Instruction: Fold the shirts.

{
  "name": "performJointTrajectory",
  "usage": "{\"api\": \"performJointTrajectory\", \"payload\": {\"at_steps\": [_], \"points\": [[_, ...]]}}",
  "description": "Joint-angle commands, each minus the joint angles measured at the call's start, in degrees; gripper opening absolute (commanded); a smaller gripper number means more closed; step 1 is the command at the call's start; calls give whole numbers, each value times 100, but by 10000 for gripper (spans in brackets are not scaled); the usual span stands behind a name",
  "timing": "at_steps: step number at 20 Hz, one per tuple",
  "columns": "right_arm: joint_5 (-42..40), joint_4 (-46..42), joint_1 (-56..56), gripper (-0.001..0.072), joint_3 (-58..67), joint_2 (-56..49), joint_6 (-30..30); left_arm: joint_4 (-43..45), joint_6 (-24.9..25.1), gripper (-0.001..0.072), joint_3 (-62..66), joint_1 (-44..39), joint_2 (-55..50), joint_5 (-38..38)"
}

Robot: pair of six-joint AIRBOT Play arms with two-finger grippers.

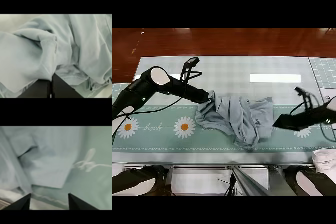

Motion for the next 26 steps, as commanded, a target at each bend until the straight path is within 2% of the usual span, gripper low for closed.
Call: {"api": "performJointTrajectory", "payload": {"at_steps": [1, 3, 7, 11, 12, 13, 14, 15, 18, 19, 21, 25, 26], "points": [[-599, 809, 680, 534, -1130, 485, 76, 0, 17, 22, -2, 0, 0, -35], [-1005, 802, 1316, 534, -1276, 479, 321, 0, 17, 22, -2, 0, -2, -35], [-1978, 431, 2245, 533, -1298, 409, 1207, 0, 17, 23, -2, 0, -2, -33], [-2317, 437, 2702, 528, -1298, -13, 1344, 2, 17, 22, -2, 0, -2, -28], [-2597, 562, 2846, 492, -1298, -79, 1346, 2, 17, 22, -2, 0, -2, -28], [-2868, 671, 2973, 365, -1298, -127, 1344, 2, 20, 22, -2, 0, -2, -24], [-3115, 723, 3058, 142, -1294, -138, 1344, 4, 66, 23, -2, 0, -2, -20], [-3230, 758, 3075, 28, -1255, -136, 1344, 9, 170, 22, -2, 4, 0, -17], [-2824, 662, 3069, 27, -640, 114, 1078, 72, 164, 21, 31, 179, 236, -4], [-2544, 337, 3069, 27, -282, 297, 1043, 96, 164, 21, 98, 313, 420, -4], [-2024, -850, 3069, 27, 629, 791, 1228, 321, 140, 21, 389, 651, 894, -4], [-1746, -4457, 3069, 26, 2682, 1644, 2616, 1182, 138, 22, 1598, 1427, 1971, -7], [-1749, -5053, 3069, 26, 3132, 1727, 2896, 1270, 142, 21, 1982, 1602, 2173, -4]]}}
